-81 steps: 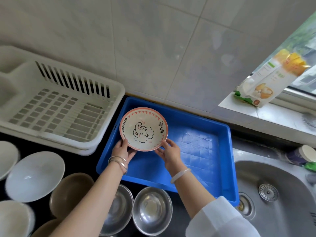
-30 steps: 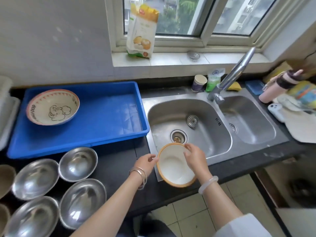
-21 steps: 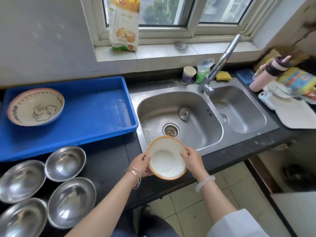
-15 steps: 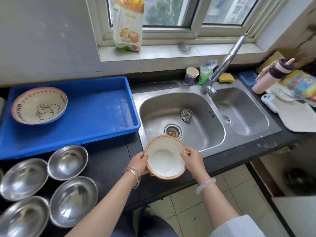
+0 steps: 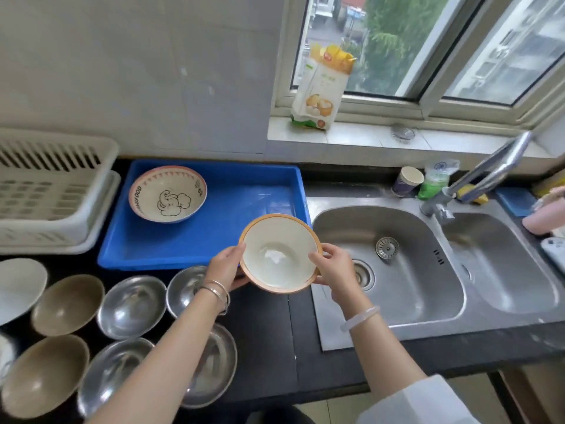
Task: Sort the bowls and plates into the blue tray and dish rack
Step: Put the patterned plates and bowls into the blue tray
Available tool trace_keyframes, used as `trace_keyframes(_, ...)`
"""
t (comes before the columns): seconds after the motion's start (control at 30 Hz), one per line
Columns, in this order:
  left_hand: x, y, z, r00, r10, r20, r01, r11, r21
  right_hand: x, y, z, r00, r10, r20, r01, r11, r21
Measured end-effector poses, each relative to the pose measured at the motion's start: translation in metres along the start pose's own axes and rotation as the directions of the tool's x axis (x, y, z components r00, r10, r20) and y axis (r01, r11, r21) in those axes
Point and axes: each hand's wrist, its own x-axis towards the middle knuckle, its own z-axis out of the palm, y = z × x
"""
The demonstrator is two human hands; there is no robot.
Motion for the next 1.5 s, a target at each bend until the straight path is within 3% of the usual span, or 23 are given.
trace_keyframes(0.13, 0.016, 0.022, -0.049, 0.996, 0.063, -0.063, -0.066, 0.997, -0.049, 0.013, -0.027, 0.058, 0.998, -0.029, 0.060, 0.028, 1.000, 0.012)
trace_keyframes(0.43, 0.080, 0.077, -0.127, 0.941, 0.173, -0.291, -0.202, 0.976, -0.076, 0.064, -0.092, 0.180, 0.971, -0.129, 0.200, 0.157, 0.979, -0.131)
trace_keyframes(0.67, 0.143, 0.097, -0.153, 0.899, 0.208, -0.384, -0.201, 0.978, 0.058, 0.123, -0.116, 0.246, 0.966, -0.152, 0.208, 0.214, 0.925, -0.315)
trace_keyframes(0.83, 0.176, 0.094, -0.170, 0.888, 0.161, -0.430, -0.135, 0.987, 0.090, 0.143, -0.116, 0.270, 0.956, -0.117, 0.269, 0.206, 0.920, -0.334)
trace_keyframes(1.5, 0.196, 0.088, -0.176, 0.882, 0.195, -0.428, -0.138, 0.977, 0.160, 0.157, -0.091, 0.293, 0.978, -0.166, 0.129, 0.201, 0.915, -0.349)
